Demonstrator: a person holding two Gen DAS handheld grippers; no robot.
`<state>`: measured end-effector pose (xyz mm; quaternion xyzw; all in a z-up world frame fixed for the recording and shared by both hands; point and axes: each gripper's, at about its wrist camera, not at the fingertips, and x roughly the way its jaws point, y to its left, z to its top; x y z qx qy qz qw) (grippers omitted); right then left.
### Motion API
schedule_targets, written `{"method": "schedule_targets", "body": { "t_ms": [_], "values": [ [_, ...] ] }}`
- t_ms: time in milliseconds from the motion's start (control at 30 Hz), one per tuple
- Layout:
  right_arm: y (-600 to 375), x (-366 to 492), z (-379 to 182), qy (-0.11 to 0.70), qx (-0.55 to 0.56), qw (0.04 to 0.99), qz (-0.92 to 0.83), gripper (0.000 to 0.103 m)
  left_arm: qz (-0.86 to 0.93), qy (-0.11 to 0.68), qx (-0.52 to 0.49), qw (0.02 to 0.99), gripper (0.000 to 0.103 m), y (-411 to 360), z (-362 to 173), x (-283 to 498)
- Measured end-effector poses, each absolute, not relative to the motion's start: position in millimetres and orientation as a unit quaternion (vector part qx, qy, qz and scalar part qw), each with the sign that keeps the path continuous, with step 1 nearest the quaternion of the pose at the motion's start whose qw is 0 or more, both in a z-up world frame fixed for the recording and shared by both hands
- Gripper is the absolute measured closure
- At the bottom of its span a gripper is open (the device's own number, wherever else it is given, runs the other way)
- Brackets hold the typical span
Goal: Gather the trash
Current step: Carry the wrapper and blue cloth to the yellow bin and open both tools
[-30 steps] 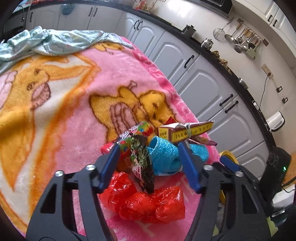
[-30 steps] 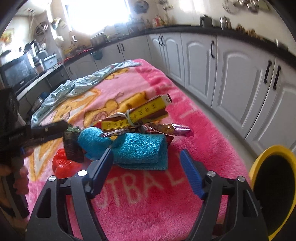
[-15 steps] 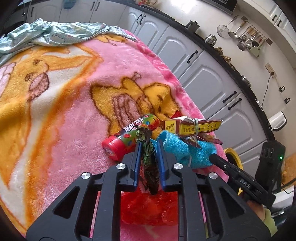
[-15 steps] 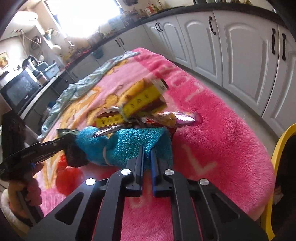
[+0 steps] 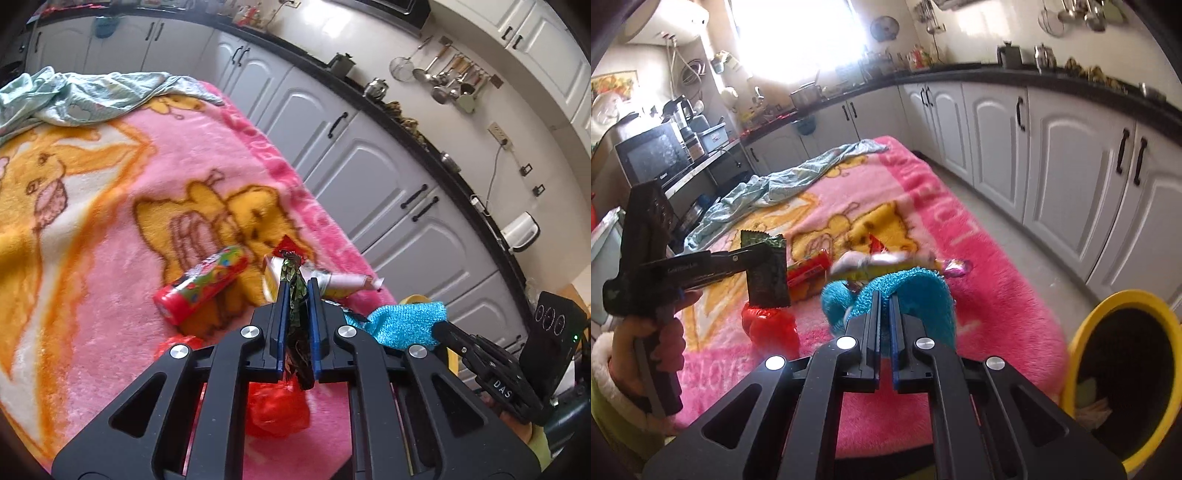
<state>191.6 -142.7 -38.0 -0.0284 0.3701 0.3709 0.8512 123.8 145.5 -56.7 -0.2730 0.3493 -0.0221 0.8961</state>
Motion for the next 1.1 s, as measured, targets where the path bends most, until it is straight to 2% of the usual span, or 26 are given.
{"method": "schedule_targets", "body": {
  "t_ms": [767, 1100],
  "values": [
    [-209.3, 152.1, 36.4, 0.278, -0.024, 0.892, 0.356, 0.1, -0.081, 0.318, -0.238, 0.914, 0.098, 89.8, -11.8, 127.8],
    [-257.3, 149.6, 47.4, 0.258, -0.005, 0.913, 0.317, 0.1, -0.121, 0.322, -0.2, 0.917, 0.098, 33.3, 0.6, 153.8]
  ]
}}
